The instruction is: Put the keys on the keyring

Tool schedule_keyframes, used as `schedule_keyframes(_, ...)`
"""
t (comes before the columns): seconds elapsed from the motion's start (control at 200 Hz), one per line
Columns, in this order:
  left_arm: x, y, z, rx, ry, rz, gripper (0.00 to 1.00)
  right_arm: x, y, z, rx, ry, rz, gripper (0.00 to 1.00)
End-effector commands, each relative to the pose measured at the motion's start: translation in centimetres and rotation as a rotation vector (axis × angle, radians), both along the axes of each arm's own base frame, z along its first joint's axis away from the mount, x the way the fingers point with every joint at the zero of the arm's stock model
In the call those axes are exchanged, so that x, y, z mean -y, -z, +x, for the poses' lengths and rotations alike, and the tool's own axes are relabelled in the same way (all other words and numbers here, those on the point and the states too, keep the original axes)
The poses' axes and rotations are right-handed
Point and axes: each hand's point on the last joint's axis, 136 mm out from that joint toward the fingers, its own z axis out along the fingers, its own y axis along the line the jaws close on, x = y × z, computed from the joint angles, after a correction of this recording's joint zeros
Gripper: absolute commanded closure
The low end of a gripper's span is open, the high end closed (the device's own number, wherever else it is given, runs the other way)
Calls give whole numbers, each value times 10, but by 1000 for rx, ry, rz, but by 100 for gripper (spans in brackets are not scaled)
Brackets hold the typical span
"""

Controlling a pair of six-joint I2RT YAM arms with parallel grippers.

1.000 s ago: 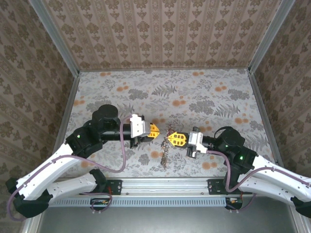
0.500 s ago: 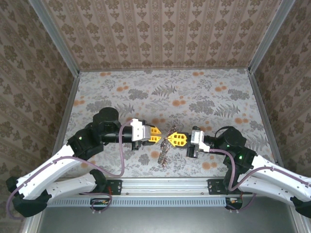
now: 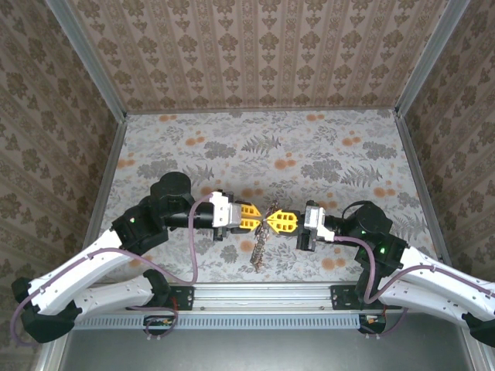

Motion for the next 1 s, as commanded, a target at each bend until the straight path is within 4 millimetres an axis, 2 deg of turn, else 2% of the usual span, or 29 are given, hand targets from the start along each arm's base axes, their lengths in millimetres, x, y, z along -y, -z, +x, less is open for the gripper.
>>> schedule_keyframes(0.0,1,-16,-13,34,63,-48,83,7,-27,-3,43,4,77,100)
schedule_keyframes(0.335,-5,-21,-21,50,70,-58,82,6,-23,3,30,20,67,100)
schedule_keyframes(0.47,-6,-25,-15,70,26,-62,81,5,-22,4,27,18,62,100)
schedule_keyframes(0.575,-7,-25,-14,73,18,-54,91,4,-20,7,22,33,58,100)
schedule_keyframes(0.855,-12,-25,-16,58,4,-44,87,4,-16,15,18,66,53,100)
schedule_keyframes(1.0,-9,-26,-10,84,-18,-45,89,2,-17,14,14,54,49,100)
